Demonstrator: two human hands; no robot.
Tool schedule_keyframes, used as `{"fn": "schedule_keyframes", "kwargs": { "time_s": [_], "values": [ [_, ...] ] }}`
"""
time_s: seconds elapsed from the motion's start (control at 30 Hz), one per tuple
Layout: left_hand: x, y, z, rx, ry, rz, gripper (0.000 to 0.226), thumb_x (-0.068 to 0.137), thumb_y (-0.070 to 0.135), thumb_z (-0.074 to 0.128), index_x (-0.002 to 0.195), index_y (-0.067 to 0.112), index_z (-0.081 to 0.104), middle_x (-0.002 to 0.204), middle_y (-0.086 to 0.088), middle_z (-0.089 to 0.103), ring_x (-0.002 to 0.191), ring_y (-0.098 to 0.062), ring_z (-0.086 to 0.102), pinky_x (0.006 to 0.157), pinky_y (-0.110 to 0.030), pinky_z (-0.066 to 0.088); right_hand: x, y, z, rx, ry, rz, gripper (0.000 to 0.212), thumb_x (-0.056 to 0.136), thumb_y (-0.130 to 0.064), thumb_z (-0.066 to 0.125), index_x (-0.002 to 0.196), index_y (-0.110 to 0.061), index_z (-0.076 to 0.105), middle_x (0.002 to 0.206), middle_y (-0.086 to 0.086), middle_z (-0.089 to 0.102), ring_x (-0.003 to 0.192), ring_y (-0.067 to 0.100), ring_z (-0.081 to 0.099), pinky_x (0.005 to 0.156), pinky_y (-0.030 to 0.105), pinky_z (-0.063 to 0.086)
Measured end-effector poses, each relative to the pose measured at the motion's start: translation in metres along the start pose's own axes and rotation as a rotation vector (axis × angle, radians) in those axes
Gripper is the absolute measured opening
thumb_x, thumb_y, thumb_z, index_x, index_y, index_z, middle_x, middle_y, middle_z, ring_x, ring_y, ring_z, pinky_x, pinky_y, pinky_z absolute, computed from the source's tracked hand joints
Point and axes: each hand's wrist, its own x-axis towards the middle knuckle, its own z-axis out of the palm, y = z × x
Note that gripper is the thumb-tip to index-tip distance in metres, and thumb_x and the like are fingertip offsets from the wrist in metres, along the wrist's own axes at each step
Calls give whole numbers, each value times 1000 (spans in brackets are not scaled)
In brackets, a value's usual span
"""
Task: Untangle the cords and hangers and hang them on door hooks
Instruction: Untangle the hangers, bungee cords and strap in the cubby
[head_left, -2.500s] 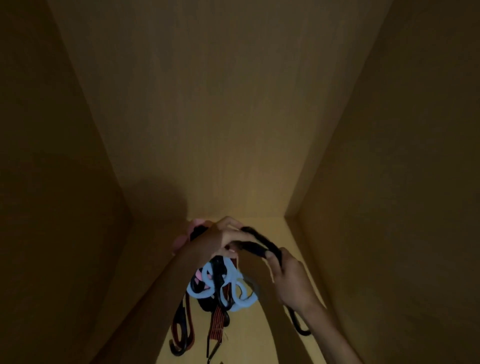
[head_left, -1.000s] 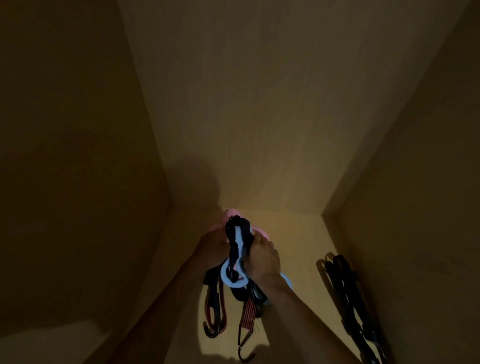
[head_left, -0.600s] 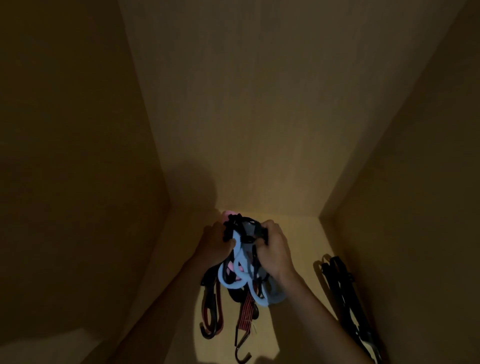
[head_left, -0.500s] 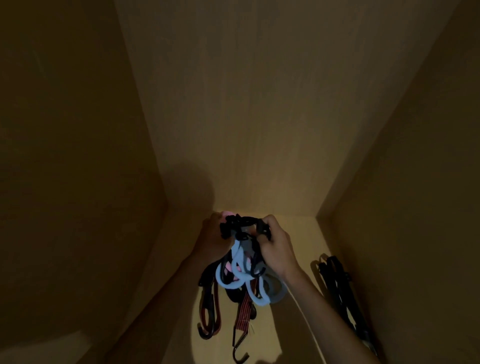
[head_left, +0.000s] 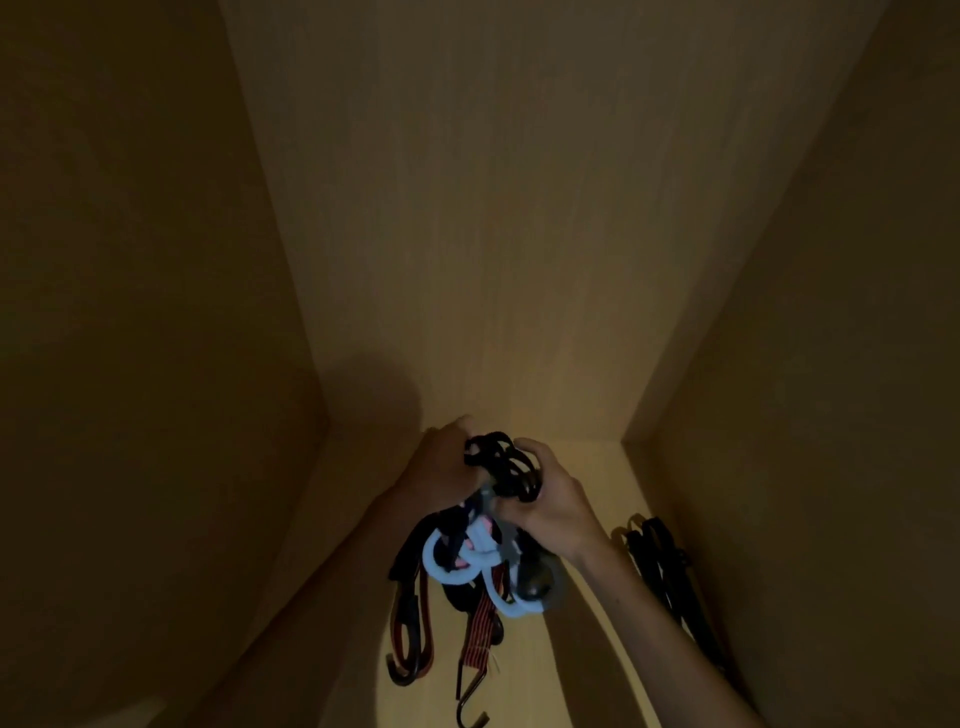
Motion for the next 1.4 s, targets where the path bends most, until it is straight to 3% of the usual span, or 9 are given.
{"fn": "schedule_keyframes", "kwargs": {
  "time_s": [0.1, 0.27, 0.43, 0.63, 0.8, 0.97, 1.07, 1.23, 1.4],
  "values": [
    [-2, 11, -6, -66, -21, 34, 26, 77, 10, 58, 72, 18, 33, 67, 3, 46, 59, -9, 40, 52, -26, 30, 2, -3, 3, 58, 9, 5, 57, 75, -16, 75, 122, -34, 48, 101, -10, 63, 91, 5, 60, 68, 11, 46],
    [-8, 19, -24, -209, -188, 35, 35, 70, 7, 64, 63, 25, 34, 64, 7, 43, 60, -8, 40, 57, -27, 29, 5, -9, -3, -52, 73, -97, 25, 75, 0, 61, 72, -23, 52, 73, 1, 57, 72, 15, 52, 60, 25, 38],
    [-12, 17, -27, -192, -329, -24, 31, 68, 16, 73, 91, 23, 54, 89, 4, 58, 82, -13, 57, 62, -25, 44, 5, -11, -14, -1, 77, -126, 20, 79, 0, 62, 82, -14, 49, 72, 4, 57, 64, 14, 51, 59, 28, 39],
    [-15, 21, -29, -284, -479, 5, 15, 56, 34, 68, 71, 29, 68, 90, -6, 70, 90, -22, 67, 83, -42, 51, -3, -12, -19, 49, -4, -110, 7, 88, -8, 60, 91, -8, 54, 57, -3, 56, 41, 8, 49, 44, 23, 39],
    [-21, 32, -34, -522, -415, -83, 20, 66, 13, 63, 85, 17, 69, 81, -6, 68, 78, -20, 64, 67, -25, 46, -4, -7, -23, -208, 44, -151, 6, 85, -13, 61, 87, -16, 55, 61, -10, 53, 49, -2, 49, 43, 12, 32],
    [-17, 24, -35, -309, -277, -127, 13, 86, 23, 57, 94, 18, 66, 76, -4, 69, 69, -17, 67, 61, -25, 51, -6, -1, -36, -274, 201, -147, 20, 89, -18, 61, 72, -9, 57, 51, -5, 53, 37, 4, 45, 38, 16, 30],
    [-21, 27, -34, -294, -344, -111, 14, 78, 21, 60, 87, 11, 64, 80, -10, 71, 72, -24, 69, 65, -29, 50, -8, -3, -37, -250, 162, -155, 29, 93, -20, 55, 65, -13, 53, 48, -4, 49, 38, 6, 43, 45, 24, 34],
    [-23, 42, -33, -486, -413, -102, 40, 62, 28, 71, 99, 15, 62, 90, -8, 68, 85, -20, 66, 73, -30, 46, -9, -10, -24, -396, 74, -177, 23, 100, -22, 41, 89, -11, 59, 54, -8, 45, 39, 7, 40, 43, 17, 25],
    [-19, 46, -22, -373, -223, -102, 13, 78, 17, 62, 88, 21, 68, 91, -5, 70, 83, -17, 65, 70, -29, 48, -8, -11, -26, -361, 16, -140, 17, 88, -18, 51, 78, -5, 53, 57, -1, 47, 45, 11, 38, 46, 25, 28]
  ]
}}
